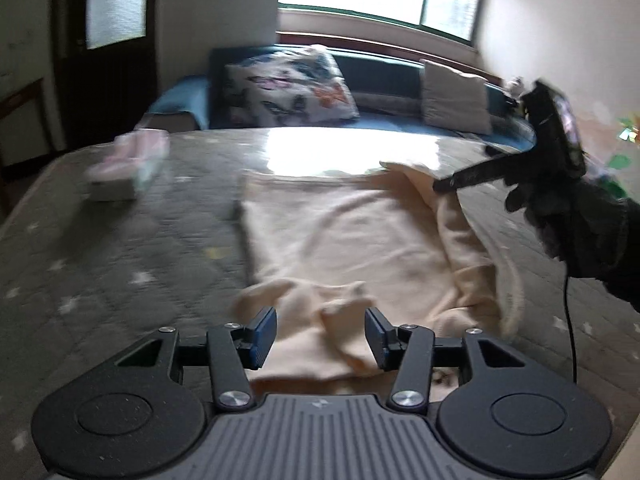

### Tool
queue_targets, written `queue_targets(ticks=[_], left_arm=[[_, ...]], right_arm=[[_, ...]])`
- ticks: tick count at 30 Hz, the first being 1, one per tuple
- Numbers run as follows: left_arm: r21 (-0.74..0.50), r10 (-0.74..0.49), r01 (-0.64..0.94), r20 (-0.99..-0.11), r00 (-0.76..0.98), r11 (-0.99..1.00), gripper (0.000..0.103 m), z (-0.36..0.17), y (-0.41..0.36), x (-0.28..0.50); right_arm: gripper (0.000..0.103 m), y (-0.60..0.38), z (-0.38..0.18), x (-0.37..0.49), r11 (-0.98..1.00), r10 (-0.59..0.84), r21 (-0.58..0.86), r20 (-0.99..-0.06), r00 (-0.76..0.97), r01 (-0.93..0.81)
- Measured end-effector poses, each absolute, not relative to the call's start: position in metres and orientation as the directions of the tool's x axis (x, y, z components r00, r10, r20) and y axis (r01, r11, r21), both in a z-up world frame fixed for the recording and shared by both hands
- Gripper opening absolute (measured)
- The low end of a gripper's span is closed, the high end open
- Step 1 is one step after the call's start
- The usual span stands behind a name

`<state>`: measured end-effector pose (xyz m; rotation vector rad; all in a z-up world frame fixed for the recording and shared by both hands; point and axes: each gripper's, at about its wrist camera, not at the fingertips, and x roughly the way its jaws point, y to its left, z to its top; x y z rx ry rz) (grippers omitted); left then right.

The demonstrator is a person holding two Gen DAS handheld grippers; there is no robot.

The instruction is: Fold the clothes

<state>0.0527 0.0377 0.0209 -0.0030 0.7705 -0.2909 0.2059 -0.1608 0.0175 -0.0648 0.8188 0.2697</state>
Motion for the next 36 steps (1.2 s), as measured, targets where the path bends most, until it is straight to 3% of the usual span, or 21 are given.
queue_targets(ticks=[7,9,12,15,19,24,30,31,34,36], left_arm=[[-0.098,-0.260,0.279,-0.727,0.635,0.955,0.040,-0.011,0.007,0.084],[-0.077,-0.242,0.275,-0.735,0.634,0.958,0.028,-0.018,0.003,0.088],[-0.076,-0.241,0.276,-0.734,0.635,0.958,0.020,-0.024,0.005,0.091],[-0.085,-0.240,0.262,-0.726,0.644,0.961,0.004,-0.022,0.010,0.091],[-0.140,-0.242,0.201,-0.688,0.684,0.969,0.004,-0.004,0.032,0.082],[-0.159,-0.181,0.103,-0.628,0.757,0.982,0.003,0.027,0.069,0.069],[-0.163,-0.049,-0.060,-0.593,0.804,0.985,0.003,0.049,0.125,0.061],[-0.165,-0.025,-0.090,-0.592,0.806,0.982,0.003,0.051,0.134,0.060],[-0.147,0.043,-0.168,-0.613,0.789,0.975,0.003,0.044,0.160,0.058],[-0.130,0.083,-0.210,-0.632,0.771,0.969,0.003,0.038,0.173,0.058]], right_arm=[[0.002,-0.236,0.054,0.130,0.986,0.164,0.088,-0.673,0.721,-0.142],[0.002,-0.260,0.055,0.099,0.990,0.141,0.112,-0.674,0.725,-0.088],[0.004,-0.287,0.047,0.057,0.992,0.105,0.124,-0.698,0.709,-0.025],[0.015,-0.300,0.032,0.027,0.996,0.063,0.091,-0.732,0.678,0.005],[0.032,-0.295,0.024,0.016,0.999,-0.038,-0.051,-0.733,0.680,0.001],[0.035,-0.270,0.035,0.034,0.991,0.007,-0.093,-0.691,0.723,-0.099],[0.032,-0.234,0.014,0.070,0.967,0.092,-0.095,-0.733,0.674,-0.236],[0.029,-0.230,0.009,0.074,0.964,0.088,-0.107,-0.736,0.671,-0.244],[0.007,-0.229,-0.003,0.083,0.965,0.035,-0.154,-0.727,0.686,-0.213],[0.003,-0.241,0.001,0.081,0.979,0.021,-0.129,-0.707,0.707,-0.158]])
